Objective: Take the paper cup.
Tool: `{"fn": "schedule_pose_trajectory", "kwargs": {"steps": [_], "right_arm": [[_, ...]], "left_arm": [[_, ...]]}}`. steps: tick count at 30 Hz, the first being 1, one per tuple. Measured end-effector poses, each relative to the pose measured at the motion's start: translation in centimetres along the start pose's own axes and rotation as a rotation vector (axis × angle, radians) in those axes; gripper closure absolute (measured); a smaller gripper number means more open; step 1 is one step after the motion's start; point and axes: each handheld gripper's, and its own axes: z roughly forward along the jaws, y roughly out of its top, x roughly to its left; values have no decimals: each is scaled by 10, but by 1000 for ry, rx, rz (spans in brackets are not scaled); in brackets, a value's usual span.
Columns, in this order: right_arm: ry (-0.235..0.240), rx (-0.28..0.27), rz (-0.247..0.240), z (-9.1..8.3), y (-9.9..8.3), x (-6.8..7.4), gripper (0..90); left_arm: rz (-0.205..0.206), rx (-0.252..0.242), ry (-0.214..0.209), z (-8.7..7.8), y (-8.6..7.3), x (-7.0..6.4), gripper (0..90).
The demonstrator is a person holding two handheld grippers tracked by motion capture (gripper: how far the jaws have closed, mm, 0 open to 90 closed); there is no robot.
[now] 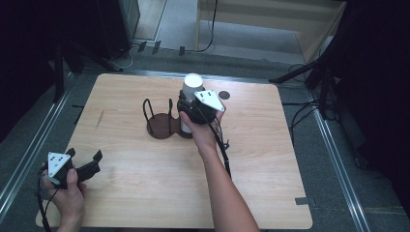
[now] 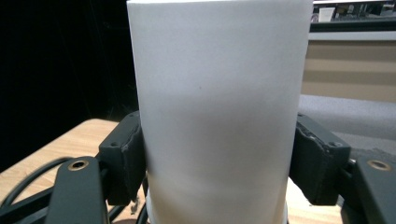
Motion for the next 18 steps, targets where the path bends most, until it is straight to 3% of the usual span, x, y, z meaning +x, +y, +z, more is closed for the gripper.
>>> {"fn": "schedule_pose_trajectory", "kwargs": {"steps": [7,18], "right_arm": [[-6,-46,-19,-8,14,1,288],[-10,-117,-1,-23,39,-2,289]], "left_arm": [[13,5,-1,0,0,-1,73],[34,7,3,0,0,-3,72]]}}
